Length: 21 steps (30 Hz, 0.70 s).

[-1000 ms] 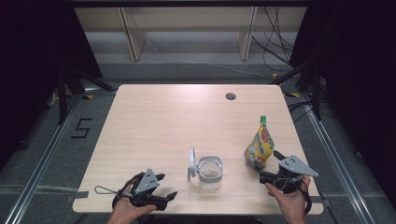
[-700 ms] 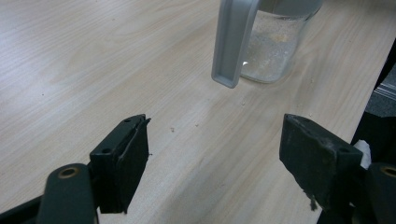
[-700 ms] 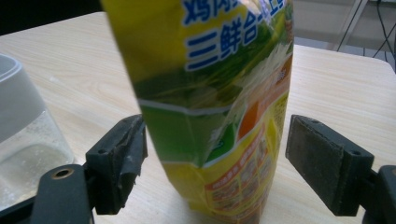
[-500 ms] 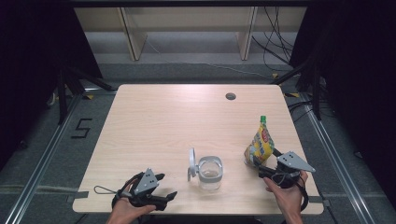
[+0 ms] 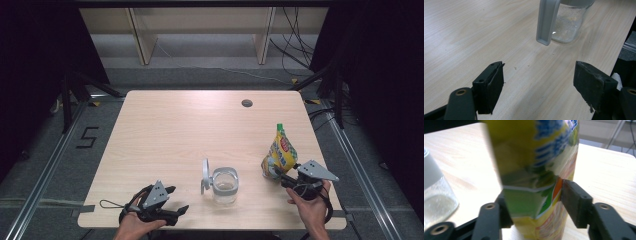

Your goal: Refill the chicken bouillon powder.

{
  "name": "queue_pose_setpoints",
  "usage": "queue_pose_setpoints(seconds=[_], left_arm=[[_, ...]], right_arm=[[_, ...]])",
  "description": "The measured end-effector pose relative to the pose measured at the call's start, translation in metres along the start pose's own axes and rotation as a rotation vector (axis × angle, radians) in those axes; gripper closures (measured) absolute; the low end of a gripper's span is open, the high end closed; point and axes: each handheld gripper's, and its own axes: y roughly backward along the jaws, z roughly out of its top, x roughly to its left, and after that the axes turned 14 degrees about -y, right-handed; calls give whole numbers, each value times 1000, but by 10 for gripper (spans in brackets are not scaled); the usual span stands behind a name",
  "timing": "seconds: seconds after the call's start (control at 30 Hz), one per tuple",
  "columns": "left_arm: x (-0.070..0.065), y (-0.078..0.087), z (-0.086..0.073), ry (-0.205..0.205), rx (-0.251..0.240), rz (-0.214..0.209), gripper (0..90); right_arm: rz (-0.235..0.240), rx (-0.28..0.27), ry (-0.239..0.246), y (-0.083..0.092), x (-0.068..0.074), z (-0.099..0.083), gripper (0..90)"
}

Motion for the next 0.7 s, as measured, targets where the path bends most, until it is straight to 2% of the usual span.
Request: queue_pose_setpoints(seconds=[0.07,0.1,0.13,0.17,0.2,0.23,0.27,0.3,0.33,0.37,0.4,0.43,0.5,0.53,0.57,0.6,0.63,0.67,0.7], left_arm=[[-1,0,0,4,-2,1,242],[-1,0,0,4,-3,-2,242],[0,1,1,-26,19,-7,242],[1,1,1,-47,19,-10,242],[0,1,1,-32,19,-8,242],[1,1,1,-41,19,-10,242],[1,1,1,-47,19,-10,242],[1,1,1,-36,19,-9,242],[1,1,1,-45,13,-9,242],[1,0,0,-32,12,-9,242],[0,1,1,-14,21,-11,242],[0,1,1,-22,21,-13,242],[0,0,1,-16,20,-14,242],[0,0,0,-17,20,-14,242],[0,0,0,-14,20,-15,242],[0,0,0,-12,21,-9,242],[0,0,0,-16,28,-10,242],[0,0,0,-24,19,-15,242],[0,0,0,-34,20,-13,242]], right_arm=[[7,11,-9,5,-4,0,576],[9,8,14,7,-8,1,597],[23,16,27,9,-11,3,618],[33,5,29,11,-14,3,632],[50,17,41,13,-18,4,642],[48,21,31,15,-19,4,648],[65,17,55,15,-23,5,651],[62,9,34,15,-22,5,654],[64,-2,54,15,-24,5,655],[76,29,33,16,-24,5,655],[75,28,33,16,-23,5,654],[73,23,32,16,-24,5,652],[66,12,67,15,-25,6,642],[85,10,51,14,-25,5,614],[83,-2,29,13,-25,4,574],[83,14,-10,13,-23,3,543],[76,35,-22,12,-22,1,531],[89,15,7,7,-23,1,516],[90,17,-8,6,-22,0,512]])
